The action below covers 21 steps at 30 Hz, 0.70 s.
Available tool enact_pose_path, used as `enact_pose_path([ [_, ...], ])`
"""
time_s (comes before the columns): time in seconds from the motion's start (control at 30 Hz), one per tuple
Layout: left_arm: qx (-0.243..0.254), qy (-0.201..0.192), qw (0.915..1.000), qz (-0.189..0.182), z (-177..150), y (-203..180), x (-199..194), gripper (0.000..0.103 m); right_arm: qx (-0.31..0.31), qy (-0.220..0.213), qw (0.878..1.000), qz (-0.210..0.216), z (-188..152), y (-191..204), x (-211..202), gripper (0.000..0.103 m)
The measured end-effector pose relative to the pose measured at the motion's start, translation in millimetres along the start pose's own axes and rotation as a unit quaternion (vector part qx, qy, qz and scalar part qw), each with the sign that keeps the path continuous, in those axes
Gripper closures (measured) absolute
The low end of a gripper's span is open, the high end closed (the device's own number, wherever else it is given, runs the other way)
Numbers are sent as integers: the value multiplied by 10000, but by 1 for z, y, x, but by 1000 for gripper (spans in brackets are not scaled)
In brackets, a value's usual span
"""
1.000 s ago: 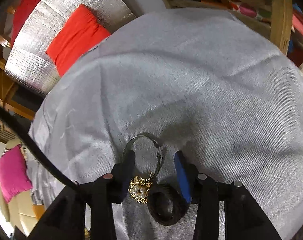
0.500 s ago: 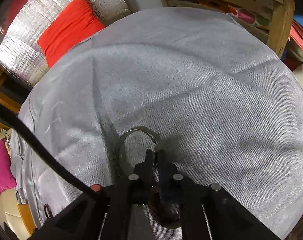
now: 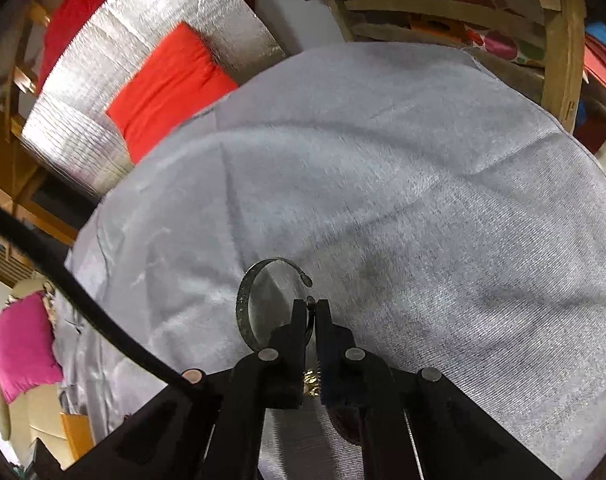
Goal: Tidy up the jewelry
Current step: 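Close the right tool on the silver hoop while the left tool grips the cream claw clip, then carry the silver hoop in the right tool and the claw clip in the left tool to the orange tray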
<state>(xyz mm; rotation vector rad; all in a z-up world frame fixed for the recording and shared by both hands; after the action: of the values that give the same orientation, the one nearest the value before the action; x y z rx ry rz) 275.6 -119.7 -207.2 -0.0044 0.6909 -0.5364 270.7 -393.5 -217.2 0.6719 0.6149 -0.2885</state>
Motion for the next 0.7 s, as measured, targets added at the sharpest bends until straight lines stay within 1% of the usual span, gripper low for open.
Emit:
enact_pose_path([
  [0.17,-320,-517,9981,55,19,14,-18,93,131,-204,9992,305,8,5,-13,98],
  [0.27,-560,-872,9946,108,31,29,-32,93,149,-251,9980,568,10,17,-14,98],
  [0.37,-740,-1133,9905,242,41,45,-46,93,73,-245,9969,744,5,29,-16,98],
  [0.47,-884,-1239,9879,281,44,57,-55,93,-28,-216,9956,916,-4,43,-18,98],
  [0.63,-834,-1331,9869,376,43,66,-68,94,-290,-165,9933,1107,-22,72,-22,98],
  [0.7,-870,-1397,9856,399,44,75,-79,94,-372,-120,9922,1185,-31,84,-24,98],
])
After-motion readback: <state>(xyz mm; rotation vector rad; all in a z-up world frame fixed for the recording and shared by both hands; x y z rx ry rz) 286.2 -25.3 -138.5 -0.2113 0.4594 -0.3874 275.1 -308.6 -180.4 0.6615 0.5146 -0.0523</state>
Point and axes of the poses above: each gripper's, at about its wrist camera, not at the fingertips, and x roughly the way its jaws point, y to its left, z to its top, the point moved 9 cm from there along x, roughly the way its jaws point, and after that the axes turned 14 degrees about -y, right-handed, at the moved point
